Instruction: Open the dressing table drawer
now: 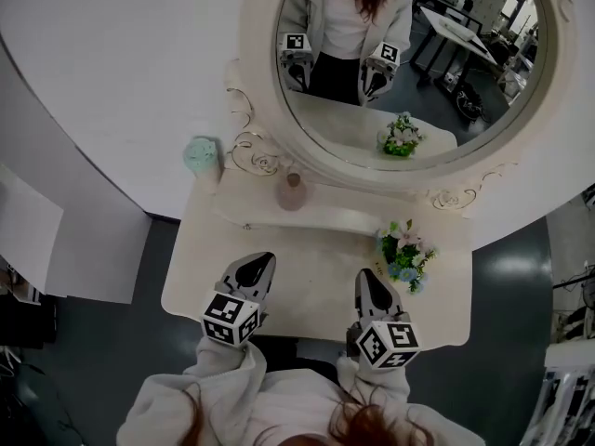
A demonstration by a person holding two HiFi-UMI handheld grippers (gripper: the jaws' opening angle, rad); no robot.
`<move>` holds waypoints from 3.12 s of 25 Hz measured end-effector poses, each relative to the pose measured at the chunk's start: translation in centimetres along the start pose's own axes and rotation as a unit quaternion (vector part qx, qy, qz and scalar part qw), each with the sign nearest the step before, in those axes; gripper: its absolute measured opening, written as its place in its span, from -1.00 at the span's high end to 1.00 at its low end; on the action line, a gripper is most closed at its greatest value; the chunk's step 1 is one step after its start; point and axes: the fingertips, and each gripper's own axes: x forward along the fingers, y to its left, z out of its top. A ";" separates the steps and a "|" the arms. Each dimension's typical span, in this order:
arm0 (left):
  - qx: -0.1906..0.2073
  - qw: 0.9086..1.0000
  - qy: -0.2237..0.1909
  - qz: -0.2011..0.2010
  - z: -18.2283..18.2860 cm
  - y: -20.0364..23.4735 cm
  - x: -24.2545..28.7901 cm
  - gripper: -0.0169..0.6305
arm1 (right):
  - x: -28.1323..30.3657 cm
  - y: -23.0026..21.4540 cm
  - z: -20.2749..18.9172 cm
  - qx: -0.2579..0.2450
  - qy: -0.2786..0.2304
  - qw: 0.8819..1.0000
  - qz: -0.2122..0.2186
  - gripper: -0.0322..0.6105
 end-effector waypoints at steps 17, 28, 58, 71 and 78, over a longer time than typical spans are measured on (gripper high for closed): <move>-0.009 0.990 0.073 0.123 -6.1 9.5 3.6 0.88 | 8.5 1.2 -1.9 -0.007 0.059 0.997 0.041 0.77; 0.004 0.973 0.135 0.189 -9.5 13.3 5.8 0.30 | 10.2 1.7 -3.9 -0.010 0.093 0.994 0.052 0.77; 0.031 0.970 0.152 0.187 -10.7 13.4 5.9 0.62 | 9.3 2.2 -5.2 -0.008 0.103 0.994 0.045 0.77; 0.037 0.971 0.157 0.180 -11.4 12.7 4.3 0.62 | 9.1 3.5 -6.0 -0.014 0.110 0.992 0.057 0.77; 0.036 0.970 0.164 0.175 -11.8 12.3 3.5 0.62 | 8.8 3.9 -6.5 -0.011 0.114 0.991 0.062 0.77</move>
